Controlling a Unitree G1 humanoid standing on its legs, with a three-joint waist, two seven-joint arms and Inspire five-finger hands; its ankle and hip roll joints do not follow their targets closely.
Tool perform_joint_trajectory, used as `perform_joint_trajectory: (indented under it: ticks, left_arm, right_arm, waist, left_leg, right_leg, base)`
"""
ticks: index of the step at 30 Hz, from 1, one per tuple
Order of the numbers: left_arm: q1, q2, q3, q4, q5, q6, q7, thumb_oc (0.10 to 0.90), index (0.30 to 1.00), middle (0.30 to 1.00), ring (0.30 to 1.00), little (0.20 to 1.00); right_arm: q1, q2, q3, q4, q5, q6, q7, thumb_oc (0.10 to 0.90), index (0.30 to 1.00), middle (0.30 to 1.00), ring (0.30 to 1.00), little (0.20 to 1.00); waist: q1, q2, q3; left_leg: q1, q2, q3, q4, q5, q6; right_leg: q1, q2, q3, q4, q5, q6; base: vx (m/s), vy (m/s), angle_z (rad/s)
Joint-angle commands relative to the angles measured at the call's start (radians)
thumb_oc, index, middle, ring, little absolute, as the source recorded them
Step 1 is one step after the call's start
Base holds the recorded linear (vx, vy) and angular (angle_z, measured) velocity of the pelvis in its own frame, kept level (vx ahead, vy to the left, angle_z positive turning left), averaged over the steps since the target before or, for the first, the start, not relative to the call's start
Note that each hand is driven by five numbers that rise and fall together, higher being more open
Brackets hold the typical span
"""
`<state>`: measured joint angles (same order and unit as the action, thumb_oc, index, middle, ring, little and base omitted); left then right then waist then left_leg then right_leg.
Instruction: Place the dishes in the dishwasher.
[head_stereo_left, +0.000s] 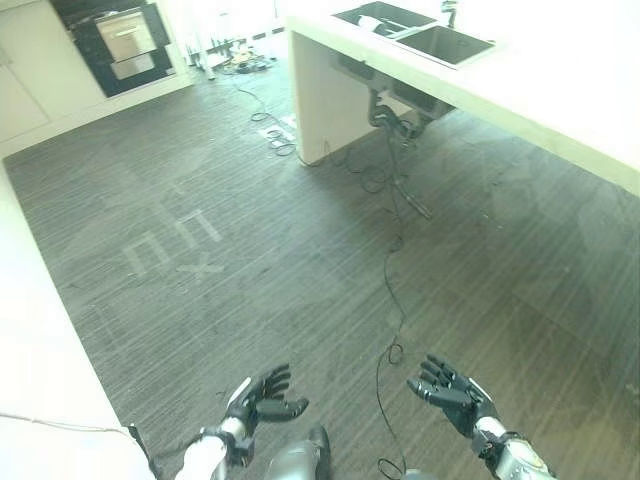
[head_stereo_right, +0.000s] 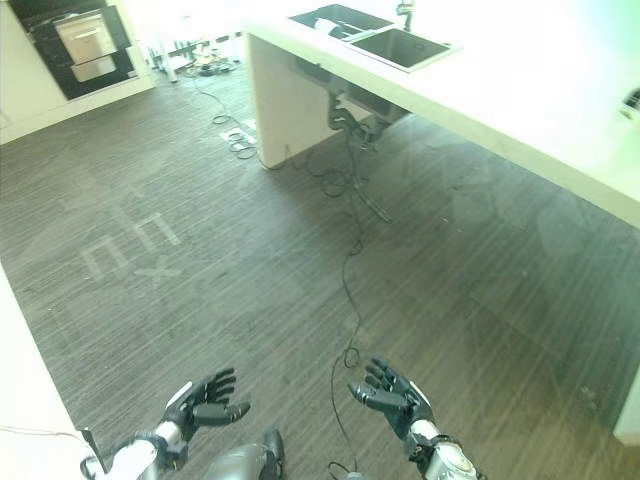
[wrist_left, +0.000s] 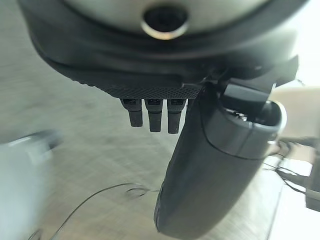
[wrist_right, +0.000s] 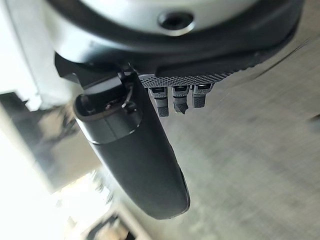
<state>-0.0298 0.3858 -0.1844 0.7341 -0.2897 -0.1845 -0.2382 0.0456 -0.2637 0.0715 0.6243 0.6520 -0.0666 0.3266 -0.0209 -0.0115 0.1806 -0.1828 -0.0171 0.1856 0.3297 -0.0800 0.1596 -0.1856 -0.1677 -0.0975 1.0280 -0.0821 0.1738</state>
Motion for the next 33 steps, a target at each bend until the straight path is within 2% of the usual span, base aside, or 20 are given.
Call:
perform_joint_trajectory:
  ticks: [1, 4, 5, 6, 7, 11, 12, 13, 14, 15, 17, 20, 21, 22, 23, 24, 29, 30, 32, 33]
  left_arm:
    - [0.003, 0.033, -0.001, -0.094, -0.032, -0.077, 0.026, 0.800, 0.900, 0.900, 0.900, 0.900]
    - [0.009, 0.053, 0.014, -0.152, -0.049, -0.044, -0.051, 0.800, 0.900, 0.900, 0.900, 0.900]
    - [0.015, 0.052, 0.018, -0.163, -0.038, -0.036, -0.064, 0.800, 0.900, 0.900, 0.900, 0.900]
    - [0.034, 0.050, 0.016, -0.171, -0.012, -0.037, -0.073, 0.800, 0.900, 0.900, 0.900, 0.900]
    - [0.040, 0.046, 0.010, -0.161, -0.010, -0.048, -0.067, 0.800, 0.900, 0.900, 0.900, 0.900]
    - [0.036, 0.026, 0.003, -0.128, -0.043, -0.052, -0.081, 0.800, 0.900, 0.900, 0.900, 0.900]
    - [0.035, 0.001, -0.005, -0.112, -0.081, -0.048, -0.139, 0.800, 0.900, 0.900, 0.900, 0.900]
    - [0.035, -0.004, -0.008, -0.115, -0.076, -0.045, -0.144, 0.800, 0.900, 0.900, 0.900, 0.900]
    - [0.033, -0.010, -0.014, -0.117, -0.043, -0.038, -0.147, 0.800, 0.900, 0.900, 0.900, 0.900]
    - [0.030, -0.012, -0.024, -0.114, -0.009, -0.047, -0.143, 0.800, 0.900, 0.900, 0.900, 0.900]
    - [0.034, -0.013, -0.028, -0.122, -0.031, -0.052, -0.142, 0.800, 0.900, 0.900, 0.900, 0.900]
    - [0.033, -0.009, -0.015, -0.132, -0.055, -0.046, -0.155, 0.800, 0.900, 0.900, 0.900, 0.900]
    - [0.030, 0.003, -0.008, -0.147, -0.048, -0.051, -0.165, 0.800, 0.900, 0.900, 0.900, 0.900]
    - [0.033, 0.007, -0.006, -0.146, -0.045, -0.056, -0.165, 0.800, 0.900, 0.900, 0.900, 0.900]
    - [0.033, 0.008, -0.008, -0.144, -0.047, -0.057, -0.165, 0.800, 0.900, 0.900, 0.900, 0.900]
    - [0.040, 0.007, -0.012, -0.140, -0.044, -0.060, -0.175, 0.800, 0.900, 0.900, 0.900, 0.900]
    - [0.072, 0.014, 0.000, -0.166, -0.036, -0.068, -0.190, 0.800, 0.900, 0.900, 0.900, 0.900]
    - [0.075, 0.015, 0.005, -0.175, -0.043, -0.064, -0.195, 0.800, 0.900, 0.900, 0.900, 0.900]
    - [0.073, 0.027, 0.015, -0.194, -0.050, -0.049, -0.221, 0.800, 0.900, 0.900, 0.900, 0.900]
    - [0.070, 0.028, 0.016, -0.197, -0.046, -0.040, -0.225, 0.800, 0.900, 0.900, 0.900, 0.900]
  right_arm:
    - [-0.022, -0.040, 0.002, -0.029, 0.055, -0.074, 0.016, 0.800, 0.900, 0.900, 0.900, 0.900]
    - [-0.003, -0.059, -0.019, -0.046, 0.065, -0.065, 0.033, 0.800, 0.900, 0.900, 0.900, 0.900]
    - [0.001, -0.063, -0.025, -0.049, 0.067, -0.063, 0.042, 0.800, 0.900, 0.900, 0.900, 0.900]
    - [0.014, -0.066, -0.035, -0.049, 0.062, -0.067, 0.073, 0.800, 0.900, 0.900, 0.900, 0.900]
    - [0.017, -0.062, -0.038, -0.040, 0.056, -0.075, 0.086, 0.800, 0.900, 0.900, 0.900, 0.900]
    - [0.007, -0.067, -0.033, -0.029, 0.069, -0.079, 0.086, 0.800, 0.900, 0.900, 0.900, 0.900]
    - [-0.010, -0.080, -0.012, -0.031, 0.065, -0.097, 0.082, 0.800, 0.900, 0.900, 0.900, 0.900]
    - [-0.015, -0.085, -0.010, -0.033, 0.059, -0.095, 0.081, 0.800, 0.900, 0.900, 0.900, 0.900]
    - [-0.023, -0.095, -0.007, -0.036, 0.054, -0.092, 0.078, 0.800, 0.900, 0.900, 0.900, 0.900]
    - [-0.031, -0.106, -0.004, -0.035, 0.060, -0.095, 0.078, 0.800, 0.900, 0.900, 0.900, 0.900]
    - [-0.039, -0.129, -0.002, -0.031, 0.057, -0.101, 0.084, 0.800, 0.900, 0.900, 0.900, 0.900]
    - [-0.037, -0.136, -0.012, -0.026, 0.043, -0.103, 0.091, 0.800, 0.900, 0.900, 0.900, 0.900]
    - [-0.041, -0.143, -0.013, -0.017, 0.049, -0.110, 0.117, 0.800, 0.900, 0.900, 0.900, 0.900]
    - [-0.056, -0.138, 0.000, -0.008, 0.043, -0.109, 0.122, 0.800, 0.900, 0.900, 0.900, 0.900]
    - [-0.059, -0.135, 0.003, -0.004, 0.043, -0.111, 0.118, 0.800, 0.900, 0.900, 0.900, 0.900]
    - [-0.057, -0.125, 0.010, 0.000, 0.053, -0.113, 0.082, 0.800, 0.900, 0.900, 0.900, 0.900]
    - [-0.041, -0.126, 0.022, 0.007, 0.043, -0.106, 0.081, 0.800, 0.900, 0.900, 0.900, 0.900]
    - [-0.035, -0.127, 0.019, 0.005, 0.035, -0.104, 0.082, 0.800, 0.900, 0.900, 0.900, 0.900]
    - [-0.015, -0.129, -0.001, 0.003, 0.030, -0.104, 0.078, 0.800, 0.900, 0.900, 0.900, 0.900]
    - [-0.012, -0.130, -0.007, 0.008, 0.037, -0.106, 0.072, 0.800, 0.900, 0.900, 0.900, 0.900]
  waist:
    - [-0.025, 0.046, -0.003]
    - [-0.062, 0.046, 0.019]
    - [-0.072, 0.038, 0.019]
    - [-0.091, 0.005, 0.026]
    - [-0.096, 0.006, 0.027]
    - [-0.102, 0.011, 0.013]
    - [-0.106, 0.025, -0.001]
    - [-0.102, 0.026, -0.002]
    - [-0.087, 0.014, -0.008]
    - [-0.076, 0.004, -0.009]
    - [-0.054, -0.005, -0.001]
    - [-0.041, -0.018, 0.006]
    - [-0.017, -0.022, 0.016]
    - [-0.002, -0.022, 0.011]
    - [-0.003, -0.018, 0.008]
    - [0.001, 0.024, 0.007]
    - [0.032, 0.044, 0.008]
    - [0.034, 0.044, 0.009]
    - [0.021, 0.047, -0.001]
    - [0.016, 0.040, -0.009]
  left_leg:
    - [0.014, 0.015, -0.038, -0.030, -0.107, -0.086]
    - [0.076, -0.004, -0.092, -0.030, -0.139, -0.097]
    - [0.090, -0.013, -0.101, -0.030, -0.152, -0.098]
    - [0.154, -0.053, -0.108, -0.030, -0.206, -0.100]
    - [0.184, -0.057, -0.117, -0.030, -0.232, -0.100]
    - [0.254, -0.077, -0.142, -0.030, -0.271, -0.107]
    - [0.320, -0.055, -0.124, -0.030, -0.189, -0.146]
    - [0.350, -0.049, -0.112, -0.030, -0.135, -0.162]
    - [0.389, -0.053, -0.097, -0.023, -0.002, -0.197]
    - [0.328, -0.060, -0.101, 0.115, 0.065, -0.226]
    - [0.192, -0.061, -0.103, 0.353, 0.117, -0.245]
    - [0.080, -0.035, -0.074, 0.478, 0.130, -0.239]
    - [-0.008, -0.023, -0.053, 0.425, 0.104, -0.215]
    - [0.028, -0.014, -0.012, 0.187, 0.046, -0.186]
    - [0.049, -0.005, 0.007, 0.098, 0.039, -0.183]
    - [-0.024, 0.062, -0.004, -0.030, -0.023, -0.199]
    - [-0.199, 0.151, -0.117, -0.030, 0.006, -0.242]
    - [-0.206, 0.161, -0.108, -0.030, 0.008, -0.241]
    - [-0.181, 0.196, -0.013, -0.030, 0.011, -0.227]
    - [-0.165, 0.188, -0.005, -0.030, -0.004, -0.232]
  right_leg:
    - [0.098, 0.127, -0.097, -0.346, 0.095, 0.007]
    - [0.038, 0.158, -0.115, -0.611, 0.051, -0.036]
    - [0.022, 0.148, -0.126, -0.720, 0.083, -0.036]
    - [-0.121, 0.072, -0.137, -0.728, 0.094, -0.008]
    - [-0.163, 0.053, -0.148, -0.728, 0.099, 0.002]
    - [-0.120, 0.082, -0.128, -0.728, 0.092, -0.029]
    - [-0.060, 0.121, -0.108, -0.728, 0.046, -0.070]
    - [-0.040, 0.125, -0.105, -0.728, 0.029, -0.078]
    - [-0.008, 0.116, -0.096, -0.728, 0.001, -0.090]
    - [0.017, 0.109, -0.096, -0.728, -0.017, -0.106]
    - [0.069, 0.101, -0.101, -0.728, -0.053, -0.135]
    - [0.107, 0.092, -0.099, -0.728, -0.077, -0.150]
    - [0.145, 0.098, -0.090, -0.728, -0.103, -0.155]
    - [0.157, 0.103, -0.075, -0.728, -0.126, -0.143]
    - [0.160, 0.105, -0.077, -0.728, -0.133, -0.137]
    - [0.188, 0.143, -0.072, -0.728, -0.166, -0.117]
    - [0.230, 0.150, -0.033, -0.728, -0.211, -0.096]
    - [0.238, 0.142, -0.038, -0.728, -0.216, -0.090]
    - [0.279, 0.112, -0.077, -0.728, -0.237, -0.074]
    - [0.296, 0.099, -0.078, -0.728, -0.253, -0.069]
  base:
    - [0.29, -0.061, -0.07]
    - [0.39, -0.149, 0.11]
    - [0.50, -0.211, 0.52]
    - [0.53, -0.211, 0.39]
    - [0.60, -0.225, 0.28]
    - [0.47, -0.171, 0.04]
    - [0.64, -0.237, 0.23]
    - [0.66, -0.260, 0.39]
    - [0.35, -0.178, 0.10]
    - [0.36, -0.185, -0.12]
    - [0.29, -0.140, -0.16]
    - [0.21, -0.091, -0.38]
    - [0.48, 0.019, -0.16]
    - [0.51, 0.073, -0.22]
    - [0.60, 0.284, -0.97]
    - [0.41, 0.235, -1.29]
    - [0.35, 0.207, -0.68]
    - [0.40, 0.301, -0.85]
    - [0.46, 0.363, -0.63]
    - [0.38, 0.316, 0.01]
